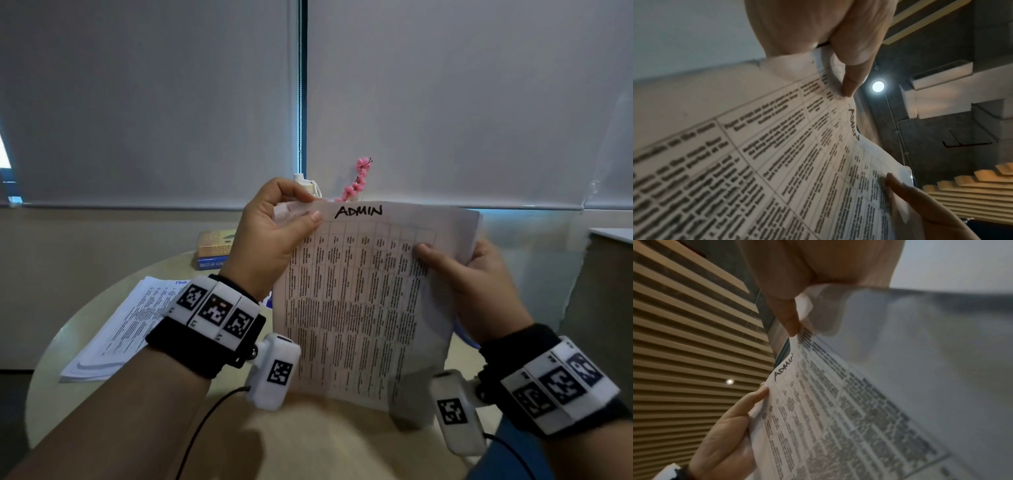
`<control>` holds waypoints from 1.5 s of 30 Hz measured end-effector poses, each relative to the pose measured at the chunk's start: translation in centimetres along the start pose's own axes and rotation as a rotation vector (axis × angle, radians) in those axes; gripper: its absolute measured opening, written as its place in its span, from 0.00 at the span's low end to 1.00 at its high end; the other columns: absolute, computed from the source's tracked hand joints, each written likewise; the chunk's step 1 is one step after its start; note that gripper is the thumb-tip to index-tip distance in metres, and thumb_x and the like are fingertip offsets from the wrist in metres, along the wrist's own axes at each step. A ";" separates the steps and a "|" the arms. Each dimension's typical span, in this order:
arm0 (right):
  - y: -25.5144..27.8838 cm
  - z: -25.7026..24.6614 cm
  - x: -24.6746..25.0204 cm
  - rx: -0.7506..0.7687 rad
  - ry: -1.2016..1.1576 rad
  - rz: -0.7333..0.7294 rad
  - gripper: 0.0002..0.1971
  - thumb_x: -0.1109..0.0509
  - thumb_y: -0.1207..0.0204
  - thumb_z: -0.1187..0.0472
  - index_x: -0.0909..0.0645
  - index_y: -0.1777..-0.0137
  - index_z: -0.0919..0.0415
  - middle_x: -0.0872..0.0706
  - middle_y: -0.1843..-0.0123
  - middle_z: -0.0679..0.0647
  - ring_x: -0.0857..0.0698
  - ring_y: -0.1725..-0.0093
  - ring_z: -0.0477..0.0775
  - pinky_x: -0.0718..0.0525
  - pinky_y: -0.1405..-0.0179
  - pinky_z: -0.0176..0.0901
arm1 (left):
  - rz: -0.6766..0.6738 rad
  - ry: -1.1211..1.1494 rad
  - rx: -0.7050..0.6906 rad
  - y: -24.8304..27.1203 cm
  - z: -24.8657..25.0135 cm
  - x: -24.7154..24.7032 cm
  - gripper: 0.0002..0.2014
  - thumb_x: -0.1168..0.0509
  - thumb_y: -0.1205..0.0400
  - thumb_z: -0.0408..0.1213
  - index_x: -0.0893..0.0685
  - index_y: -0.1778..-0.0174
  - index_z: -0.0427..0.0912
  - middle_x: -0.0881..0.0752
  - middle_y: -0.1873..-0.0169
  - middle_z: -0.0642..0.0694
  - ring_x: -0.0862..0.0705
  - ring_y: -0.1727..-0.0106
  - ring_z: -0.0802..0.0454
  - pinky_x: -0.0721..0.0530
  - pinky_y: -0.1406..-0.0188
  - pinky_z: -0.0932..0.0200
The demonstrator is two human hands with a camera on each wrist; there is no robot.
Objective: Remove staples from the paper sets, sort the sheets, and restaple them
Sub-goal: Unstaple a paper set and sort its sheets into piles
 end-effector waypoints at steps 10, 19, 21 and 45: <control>0.3 2.5 0.8 -0.108 0.066 0.054 0.20 0.24 0.38 0.55 0.16 0.46 0.62 0.08 0.52 0.59 0.09 0.53 0.60 0.10 0.58 0.49 | 0.034 -0.016 0.329 1.5 -6.1 1.0 0.07 0.32 0.21 0.31 0.13 0.48 0.41 0.09 0.50 0.38 0.10 0.46 0.40 0.15 0.40 0.35; 0.6 2.9 0.9 -0.113 0.091 0.076 0.13 0.29 0.28 0.66 0.17 0.43 0.63 0.08 0.50 0.58 0.09 0.52 0.57 0.10 0.55 0.50 | 0.063 0.043 0.343 2.0 -6.2 0.9 0.08 0.31 0.23 0.32 0.12 0.49 0.41 0.09 0.47 0.37 0.11 0.43 0.39 0.16 0.39 0.34; 0.7 3.5 0.9 -0.137 0.083 0.080 0.15 0.28 0.29 0.66 0.17 0.42 0.64 0.09 0.49 0.59 0.09 0.50 0.59 0.10 0.52 0.52 | 0.070 0.051 0.352 2.2 -6.4 0.8 0.10 0.29 0.26 0.36 0.12 0.49 0.42 0.09 0.47 0.37 0.11 0.43 0.39 0.16 0.38 0.33; 0.7 9.8 2.9 -0.449 0.338 -0.164 0.49 0.12 0.71 0.42 0.15 0.47 0.69 0.10 0.48 0.65 0.11 0.47 0.66 0.15 0.43 0.61 | -0.078 0.024 0.644 2.7 -12.1 0.6 0.10 0.35 0.17 0.35 0.15 0.44 0.37 0.09 0.48 0.36 0.10 0.45 0.38 0.13 0.45 0.40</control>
Point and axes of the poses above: each hand's wrist, its own y-axis away from the middle knuckle, its own x-axis out of the back of the hand, z = x × y, the point moved 10 cm from there along -y, towards the middle knuckle
